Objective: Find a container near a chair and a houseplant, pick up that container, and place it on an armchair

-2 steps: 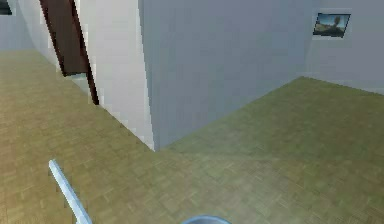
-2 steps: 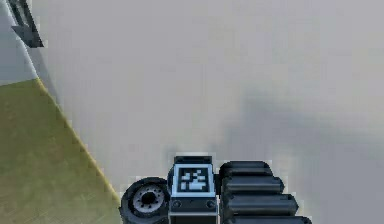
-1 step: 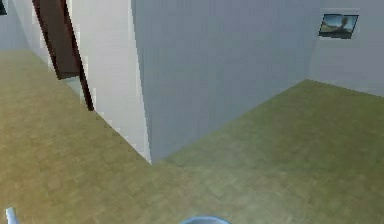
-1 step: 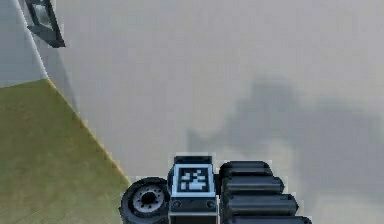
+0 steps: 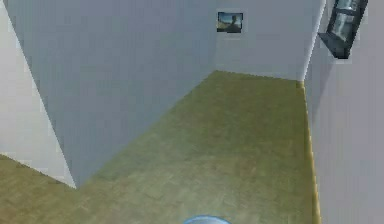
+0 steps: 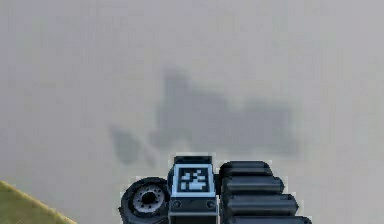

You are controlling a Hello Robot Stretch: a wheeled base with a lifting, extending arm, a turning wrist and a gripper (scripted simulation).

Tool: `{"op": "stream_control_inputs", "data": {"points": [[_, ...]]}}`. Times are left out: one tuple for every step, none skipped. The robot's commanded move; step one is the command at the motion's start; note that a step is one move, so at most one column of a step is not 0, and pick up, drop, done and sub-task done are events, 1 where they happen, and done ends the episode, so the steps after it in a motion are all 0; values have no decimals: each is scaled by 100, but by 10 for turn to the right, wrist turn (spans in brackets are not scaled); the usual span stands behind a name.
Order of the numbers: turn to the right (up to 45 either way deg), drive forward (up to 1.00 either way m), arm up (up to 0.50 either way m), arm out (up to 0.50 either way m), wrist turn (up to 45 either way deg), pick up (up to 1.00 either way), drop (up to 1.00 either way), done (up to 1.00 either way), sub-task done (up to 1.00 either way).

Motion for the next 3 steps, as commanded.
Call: {"op": "stream_control_inputs", "data": {"points": [[0, 50, 0, 0, 0, 0, 0, 0, 0], [-450, 0, 0, 0, 0, 0, 0, 0, 0], [-210, 0, 0, 0, 0, 0, 0, 0, 0]]}}
